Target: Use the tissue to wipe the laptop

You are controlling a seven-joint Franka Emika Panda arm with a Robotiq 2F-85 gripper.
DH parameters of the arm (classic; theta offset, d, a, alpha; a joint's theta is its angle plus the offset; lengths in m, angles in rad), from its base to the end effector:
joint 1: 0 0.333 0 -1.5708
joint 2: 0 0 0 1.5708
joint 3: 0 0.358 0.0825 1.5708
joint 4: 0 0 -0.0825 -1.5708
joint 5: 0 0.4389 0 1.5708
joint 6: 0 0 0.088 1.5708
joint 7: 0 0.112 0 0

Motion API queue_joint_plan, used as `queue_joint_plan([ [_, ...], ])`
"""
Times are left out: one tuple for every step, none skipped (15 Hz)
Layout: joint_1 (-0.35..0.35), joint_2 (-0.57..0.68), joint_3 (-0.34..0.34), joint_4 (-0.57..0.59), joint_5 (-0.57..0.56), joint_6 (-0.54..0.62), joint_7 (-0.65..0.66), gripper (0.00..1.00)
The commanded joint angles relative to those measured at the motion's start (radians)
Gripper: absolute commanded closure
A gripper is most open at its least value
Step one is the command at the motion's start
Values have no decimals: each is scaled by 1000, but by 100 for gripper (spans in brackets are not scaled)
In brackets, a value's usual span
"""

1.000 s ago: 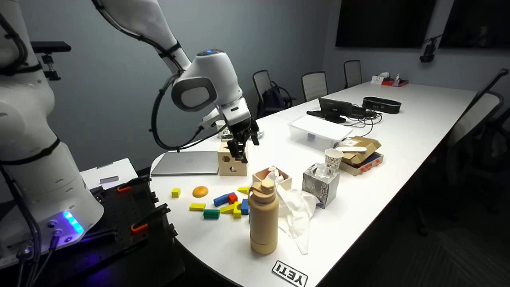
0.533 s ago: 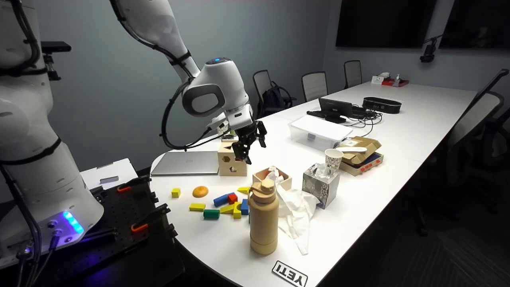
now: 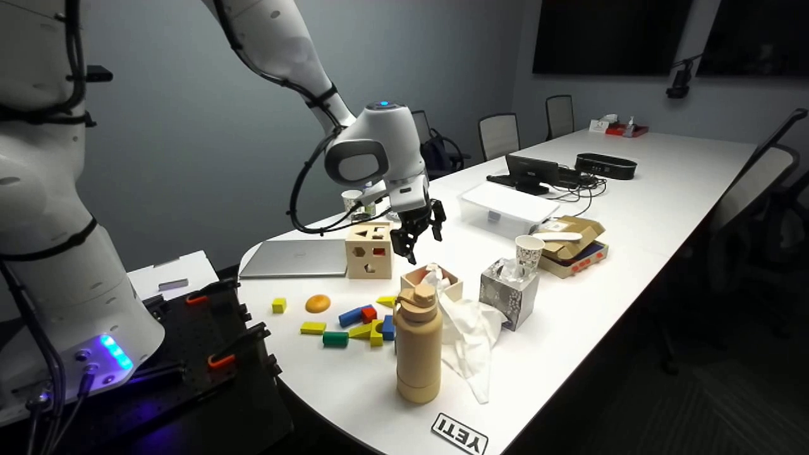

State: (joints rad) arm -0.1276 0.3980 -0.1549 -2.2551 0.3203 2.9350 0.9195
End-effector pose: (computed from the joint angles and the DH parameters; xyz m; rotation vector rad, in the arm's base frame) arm 0.5775 -0.1890 0.2016 -2.1918 2.0122 -0.3897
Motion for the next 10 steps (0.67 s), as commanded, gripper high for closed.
queue_joint_plan([
  [62,180,-73,249,1,-152,148,0],
  [69,225,-84,312,-3,-204,192,0],
  [71,266,-91,367,-6,-249,233,0],
  [69,305,-93,420,-7,-293,270,0],
  [57,341,-84,469,0,-336,297,0],
  [53,368,-82,503,0,-369,327,0],
  [47,394,-80,534,1,-401,360,0],
  [43,416,-79,553,5,-419,392,0],
  [39,438,-79,573,5,-433,423,0],
  [29,460,-75,588,9,-443,447,0],
])
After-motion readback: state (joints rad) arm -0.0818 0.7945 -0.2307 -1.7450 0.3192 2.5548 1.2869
